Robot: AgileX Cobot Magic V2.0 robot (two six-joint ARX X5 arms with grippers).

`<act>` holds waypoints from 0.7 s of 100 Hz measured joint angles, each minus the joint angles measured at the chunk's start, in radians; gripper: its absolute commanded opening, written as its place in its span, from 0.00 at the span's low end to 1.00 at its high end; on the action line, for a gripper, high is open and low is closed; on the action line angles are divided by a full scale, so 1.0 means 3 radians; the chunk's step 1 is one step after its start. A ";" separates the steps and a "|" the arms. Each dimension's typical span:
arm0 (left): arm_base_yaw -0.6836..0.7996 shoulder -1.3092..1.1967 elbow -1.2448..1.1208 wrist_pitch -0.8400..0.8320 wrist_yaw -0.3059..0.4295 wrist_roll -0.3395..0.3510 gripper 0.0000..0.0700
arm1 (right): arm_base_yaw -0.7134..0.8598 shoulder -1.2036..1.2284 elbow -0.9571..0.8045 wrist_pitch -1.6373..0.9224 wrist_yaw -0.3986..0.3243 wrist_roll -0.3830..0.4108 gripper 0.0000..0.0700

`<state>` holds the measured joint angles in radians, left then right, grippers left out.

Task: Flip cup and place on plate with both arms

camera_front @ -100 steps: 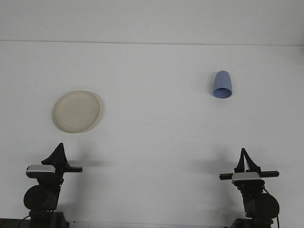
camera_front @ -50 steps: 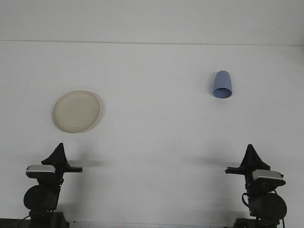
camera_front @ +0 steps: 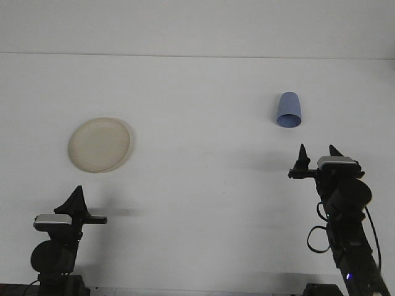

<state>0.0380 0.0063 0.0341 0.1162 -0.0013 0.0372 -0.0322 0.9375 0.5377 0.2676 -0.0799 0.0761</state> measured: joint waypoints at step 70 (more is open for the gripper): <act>0.0000 0.0000 0.0000 -0.0001 0.0000 0.0000 0.02 | -0.0070 0.3096 0.1503 0.0917 0.0174 -0.0992 0.79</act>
<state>0.0380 0.0063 0.0341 0.1158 -0.0013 0.0372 -0.0532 1.8664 0.9886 0.5426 -0.0277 -0.2214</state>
